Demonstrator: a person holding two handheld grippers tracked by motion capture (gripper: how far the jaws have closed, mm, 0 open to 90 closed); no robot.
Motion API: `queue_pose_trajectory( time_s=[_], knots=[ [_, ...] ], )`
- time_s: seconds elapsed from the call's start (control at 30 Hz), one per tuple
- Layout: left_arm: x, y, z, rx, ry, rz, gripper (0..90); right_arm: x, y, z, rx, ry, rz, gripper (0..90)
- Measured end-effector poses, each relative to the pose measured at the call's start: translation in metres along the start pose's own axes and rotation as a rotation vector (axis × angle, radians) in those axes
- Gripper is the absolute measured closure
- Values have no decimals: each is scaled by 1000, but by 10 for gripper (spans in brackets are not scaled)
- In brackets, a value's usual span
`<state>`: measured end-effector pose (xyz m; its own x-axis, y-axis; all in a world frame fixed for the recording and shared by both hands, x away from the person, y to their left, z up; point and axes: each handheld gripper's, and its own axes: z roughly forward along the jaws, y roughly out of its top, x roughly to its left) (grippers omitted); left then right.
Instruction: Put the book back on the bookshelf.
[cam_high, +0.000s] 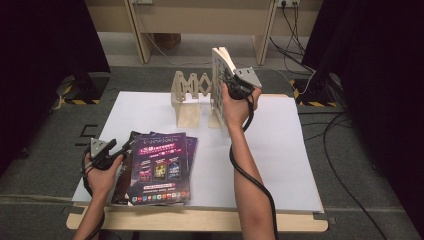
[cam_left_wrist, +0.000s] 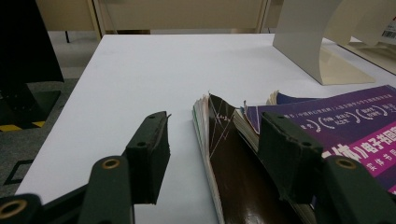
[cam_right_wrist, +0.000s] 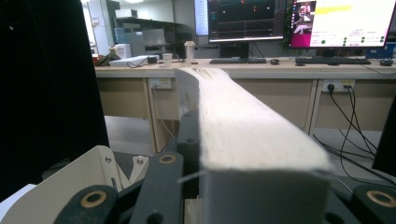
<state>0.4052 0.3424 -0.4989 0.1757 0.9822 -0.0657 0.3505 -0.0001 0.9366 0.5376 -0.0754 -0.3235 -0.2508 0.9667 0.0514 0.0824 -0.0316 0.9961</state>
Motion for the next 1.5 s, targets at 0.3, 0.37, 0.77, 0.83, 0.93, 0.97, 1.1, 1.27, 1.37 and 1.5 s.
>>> queue_pose_trajectory(
  time_s=[0.3,0.37,0.77,0.83,0.93,0.97,1.1,1.27,1.37,1.5],
  knots=[
    [0,0,0,-2,-1,-3,427,0,2,2,-7,-2,-5,747],
    [0,0,0,-2,-1,-2,427,0,2,3,-7,-1,-4,747],
    [1,0,0,-2,-1,-5,427,1,1,9,-3,-5,-3,747],
    [1,0,0,-1,-2,-6,427,1,1,10,-3,-6,-6,747],
    [1,0,0,-1,-1,-10,427,1,1,11,-5,-7,-6,747],
    [1,0,0,-1,-1,-9,427,1,1,12,-6,-7,-9,747],
    [1,0,0,-1,-2,-6,427,1,0,13,-2,-10,-2,747],
    [1,0,0,-2,-2,-5,427,0,0,15,-2,-12,-8,747],
    [1,0,0,-1,-2,-6,427,0,0,17,-4,-13,-8,747],
    [1,0,0,-2,-2,-8,427,0,0,19,0,-15,-9,747]
  ],
)
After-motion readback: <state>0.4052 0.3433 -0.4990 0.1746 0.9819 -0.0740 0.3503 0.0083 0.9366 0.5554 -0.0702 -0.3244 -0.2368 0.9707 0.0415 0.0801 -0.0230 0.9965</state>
